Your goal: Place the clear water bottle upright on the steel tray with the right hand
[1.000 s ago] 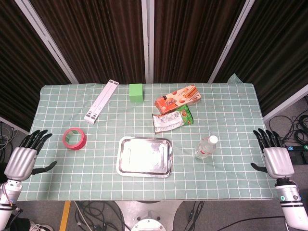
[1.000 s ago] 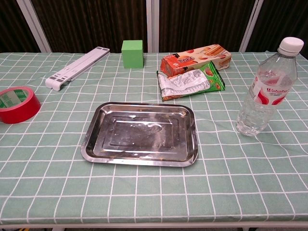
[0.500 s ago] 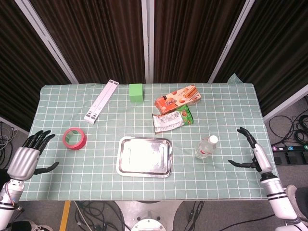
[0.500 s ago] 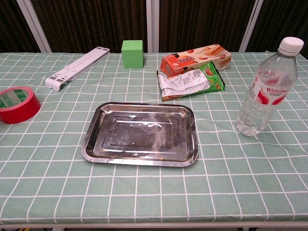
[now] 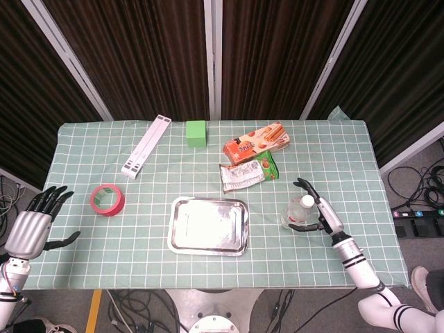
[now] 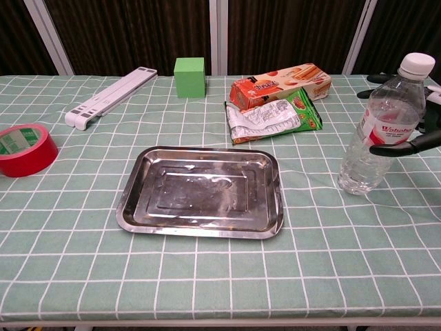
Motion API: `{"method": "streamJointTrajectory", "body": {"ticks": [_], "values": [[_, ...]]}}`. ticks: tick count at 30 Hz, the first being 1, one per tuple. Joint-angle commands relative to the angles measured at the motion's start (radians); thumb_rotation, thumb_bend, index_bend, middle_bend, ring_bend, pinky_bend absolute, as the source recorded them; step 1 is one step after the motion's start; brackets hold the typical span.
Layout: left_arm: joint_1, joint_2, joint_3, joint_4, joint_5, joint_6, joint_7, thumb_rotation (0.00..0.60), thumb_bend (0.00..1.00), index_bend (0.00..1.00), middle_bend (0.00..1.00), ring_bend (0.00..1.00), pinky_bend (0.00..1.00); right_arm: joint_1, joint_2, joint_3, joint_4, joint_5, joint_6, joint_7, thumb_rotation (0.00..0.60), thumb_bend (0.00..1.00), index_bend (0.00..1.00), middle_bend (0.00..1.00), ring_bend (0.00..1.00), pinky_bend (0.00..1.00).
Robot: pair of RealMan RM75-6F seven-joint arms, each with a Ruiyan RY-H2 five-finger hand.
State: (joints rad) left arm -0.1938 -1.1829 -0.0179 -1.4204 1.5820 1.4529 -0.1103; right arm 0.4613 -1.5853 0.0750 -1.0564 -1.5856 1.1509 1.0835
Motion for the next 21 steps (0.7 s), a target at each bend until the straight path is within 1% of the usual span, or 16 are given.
{"method": "streamJointTrajectory", "body": {"ticks": [1,3,6,10,13,16,18,21], "values": [[0.0,0.001,0.002,0.0,0.001,-0.002,0.001,0.45,0.22,0.18,0.19,0.1,0.16,0.013,-0.013,0.004,0.003,0.009,-0.014,-0.005,0.6,0.0,0.08,0.2,0.02,0.01],[0.0,0.0,0.003,0.0,0.0,-0.004,0.002,0.451,0.22,0.18,0.19,0.1,0.16,0.016,-0.027,0.011,0.01,0.025,-0.019,-0.022,0.6,0.0,0.18,0.26,0.07,0.05],[0.0,-0.002,0.004,0.002,-0.001,-0.007,0.0,0.451,0.22,0.18,0.19,0.1,0.16,0.021,-0.042,0.02,0.018,0.048,-0.03,-0.04,0.6,0.0,0.32,0.35,0.15,0.15],[0.0,-0.005,0.006,0.003,-0.001,-0.009,-0.002,0.451,0.22,0.18,0.19,0.1,0.16,0.023,-0.052,0.029,0.025,0.071,-0.035,-0.062,0.6,0.0,0.51,0.41,0.25,0.26],[-0.001,-0.006,0.007,0.003,0.0,-0.009,-0.003,0.452,0.22,0.18,0.19,0.1,0.16,0.023,-0.051,0.036,0.023,0.081,-0.031,-0.074,0.6,0.01,0.56,0.45,0.28,0.29],[-0.001,-0.004,0.007,0.001,0.002,-0.009,-0.003,0.451,0.22,0.18,0.19,0.1,0.16,0.022,-0.048,0.049,0.008,0.089,-0.012,-0.096,0.6,0.05,0.62,0.48,0.31,0.34],[-0.001,-0.002,0.007,-0.002,0.003,-0.007,-0.002,0.451,0.22,0.18,0.19,0.1,0.16,0.027,-0.033,0.059,-0.02,0.089,-0.002,-0.109,0.6,0.08,0.62,0.49,0.32,0.35],[-0.001,-0.001,0.009,-0.007,0.005,-0.007,-0.001,0.452,0.22,0.18,0.19,0.1,0.16,0.036,0.0,0.078,-0.081,0.088,0.016,-0.146,0.6,0.09,0.62,0.49,0.32,0.35]]}}
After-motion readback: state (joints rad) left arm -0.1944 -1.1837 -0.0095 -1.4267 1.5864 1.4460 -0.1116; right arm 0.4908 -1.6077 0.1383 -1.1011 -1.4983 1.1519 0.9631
